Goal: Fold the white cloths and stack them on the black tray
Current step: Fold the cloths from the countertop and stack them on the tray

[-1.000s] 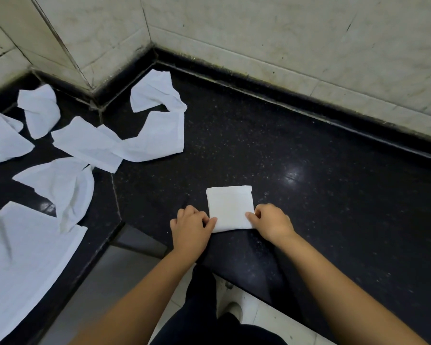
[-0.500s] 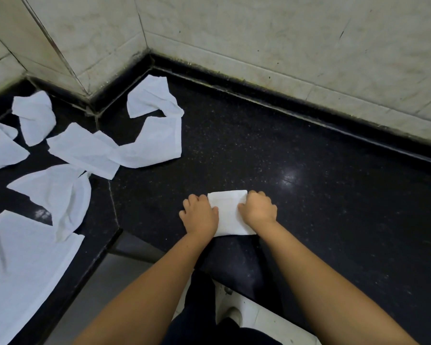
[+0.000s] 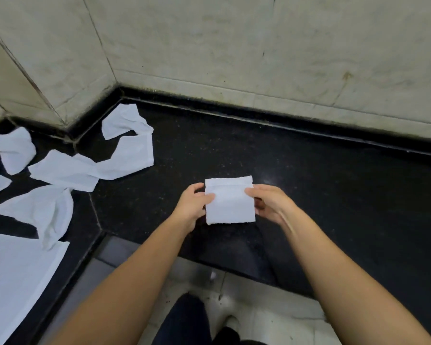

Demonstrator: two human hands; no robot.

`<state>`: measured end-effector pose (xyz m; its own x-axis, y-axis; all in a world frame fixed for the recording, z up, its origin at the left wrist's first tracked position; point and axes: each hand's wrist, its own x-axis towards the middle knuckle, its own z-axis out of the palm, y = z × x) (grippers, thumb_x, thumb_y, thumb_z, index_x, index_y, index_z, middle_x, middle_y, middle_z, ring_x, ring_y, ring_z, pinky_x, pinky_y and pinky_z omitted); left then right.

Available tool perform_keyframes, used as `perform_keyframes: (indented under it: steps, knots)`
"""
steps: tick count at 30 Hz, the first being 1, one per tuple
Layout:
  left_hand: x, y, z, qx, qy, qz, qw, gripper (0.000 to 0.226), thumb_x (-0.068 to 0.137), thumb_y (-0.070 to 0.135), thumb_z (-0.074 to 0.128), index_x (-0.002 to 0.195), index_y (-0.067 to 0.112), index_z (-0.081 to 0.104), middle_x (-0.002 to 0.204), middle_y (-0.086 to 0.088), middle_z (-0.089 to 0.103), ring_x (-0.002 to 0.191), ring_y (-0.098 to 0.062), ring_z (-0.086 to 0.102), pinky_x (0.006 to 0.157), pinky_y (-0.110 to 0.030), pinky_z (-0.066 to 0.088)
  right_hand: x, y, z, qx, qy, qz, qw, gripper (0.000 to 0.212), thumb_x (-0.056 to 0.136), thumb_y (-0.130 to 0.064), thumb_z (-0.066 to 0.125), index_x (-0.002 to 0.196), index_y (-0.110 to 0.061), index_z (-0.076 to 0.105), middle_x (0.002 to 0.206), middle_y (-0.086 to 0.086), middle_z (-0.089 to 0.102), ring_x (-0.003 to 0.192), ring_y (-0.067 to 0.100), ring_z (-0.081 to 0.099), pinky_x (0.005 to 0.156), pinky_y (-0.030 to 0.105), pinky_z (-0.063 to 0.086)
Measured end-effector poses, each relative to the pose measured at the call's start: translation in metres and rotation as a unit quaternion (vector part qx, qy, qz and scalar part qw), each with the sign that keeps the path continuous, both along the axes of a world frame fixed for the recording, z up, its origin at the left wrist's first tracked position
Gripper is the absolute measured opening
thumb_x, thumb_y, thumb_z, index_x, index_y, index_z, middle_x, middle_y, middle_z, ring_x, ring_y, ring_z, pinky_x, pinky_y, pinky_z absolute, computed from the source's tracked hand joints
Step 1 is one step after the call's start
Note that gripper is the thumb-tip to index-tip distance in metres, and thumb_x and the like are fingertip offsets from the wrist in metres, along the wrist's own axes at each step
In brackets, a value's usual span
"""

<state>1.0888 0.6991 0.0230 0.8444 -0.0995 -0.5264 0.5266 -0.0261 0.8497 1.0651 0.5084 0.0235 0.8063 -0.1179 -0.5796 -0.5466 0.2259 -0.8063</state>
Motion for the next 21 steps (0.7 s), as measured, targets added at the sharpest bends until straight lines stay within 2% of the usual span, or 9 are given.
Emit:
perform_keyframes:
  steps: [3, 5, 9, 11, 13, 19, 21]
  knots:
    - [-0.018, -0.02, 0.008, -0.053, 0.046, -0.072, 0.995, 0.019, 0.088, 0.002, 0.057, 0.106, 0.007, 0.063, 0.099, -0.006, 0.069, 0.09, -0.018, 0.065, 0.082, -0.035, 0.053, -0.041, -0.024, 0.014, -0.029, -0.017, -0.023, 0.999, 0.009, 0.086, -0.007, 0.062, 0.09, -0.011, 0.068, 0.093, 0.01, 0.067, 0.085, 0.022, 0.057, 0.082, 0.037, 0.05]
    - [-0.028, -0.037, 0.014, -0.074, 0.078, -0.123, 0.987, 0.01, 0.088, 0.002, 0.059, 0.093, 0.009, 0.064, 0.097, -0.008, 0.069, 0.088, -0.02, 0.064, 0.084, -0.037, 0.052, -0.073, -0.041, 0.024, -0.047, -0.031, -0.06, 0.997, 0.006, 0.086, -0.008, 0.062, 0.088, -0.011, 0.067, 0.093, 0.011, 0.069, 0.087, 0.024, 0.059, 0.085, 0.041, 0.049]
    - [-0.054, -0.085, 0.025, -0.074, 0.114, -0.254, 0.958, 0.012, 0.086, 0.001, 0.061, 0.081, 0.012, 0.06, 0.093, -0.007, 0.068, 0.087, -0.02, 0.064, 0.086, -0.041, 0.051, -0.15, -0.072, 0.033, -0.075, -0.035, -0.167, 0.982, 0.004, 0.088, -0.011, 0.062, 0.087, -0.011, 0.066, 0.093, 0.011, 0.07, 0.087, 0.024, 0.064, 0.087, 0.045, 0.052]
    - [-0.076, -0.112, 0.03, -0.068, 0.125, -0.307, 0.941, 0.014, 0.086, 0.0, 0.061, 0.08, 0.013, 0.059, 0.091, -0.006, 0.068, 0.086, -0.019, 0.064, 0.082, -0.039, 0.052, -0.193, -0.086, 0.034, -0.072, -0.029, -0.222, 0.972, 0.005, 0.089, -0.011, 0.061, 0.089, -0.01, 0.066, 0.093, 0.01, 0.072, 0.084, 0.022, 0.067, 0.077, 0.039, 0.056]
    - [-0.104, -0.135, 0.032, -0.057, 0.136, -0.346, 0.926, 0.016, 0.086, 0.0, 0.06, 0.079, 0.015, 0.059, 0.09, -0.004, 0.067, 0.083, -0.018, 0.063, 0.077, -0.037, 0.052, -0.236, -0.096, 0.032, -0.057, -0.021, -0.269, 0.961, 0.005, 0.089, -0.009, 0.061, 0.088, -0.01, 0.066, 0.089, 0.009, 0.071, 0.078, 0.021, 0.067, 0.067, 0.033, 0.055]
    - [-0.198, -0.22, 0.033, -0.039, 0.159, -0.438, 0.884, 0.02, 0.086, 0.0, 0.059, 0.076, 0.017, 0.056, 0.069, 0.002, 0.071, 0.078, -0.015, 0.063, 0.077, -0.035, 0.05, -0.356, -0.141, 0.033, -0.062, -0.015, -0.381, 0.922, 0.01, 0.091, -0.012, 0.06, 0.082, -0.015, 0.062, 0.079, 0.001, 0.068, 0.074, 0.013, 0.064, 0.062, 0.025, 0.05]
    - [-0.231, -0.257, 0.033, -0.039, 0.155, -0.467, 0.87, 0.019, 0.086, 0.001, 0.059, 0.078, 0.018, 0.056, 0.064, 0.004, 0.071, 0.078, -0.014, 0.063, 0.076, -0.035, 0.05, -0.398, -0.166, 0.031, -0.056, -0.031, -0.41, 0.91, 0.013, 0.091, -0.012, 0.059, 0.08, -0.016, 0.062, 0.071, -0.003, 0.069, 0.064, 0.007, 0.065, 0.056, 0.021, 0.05]
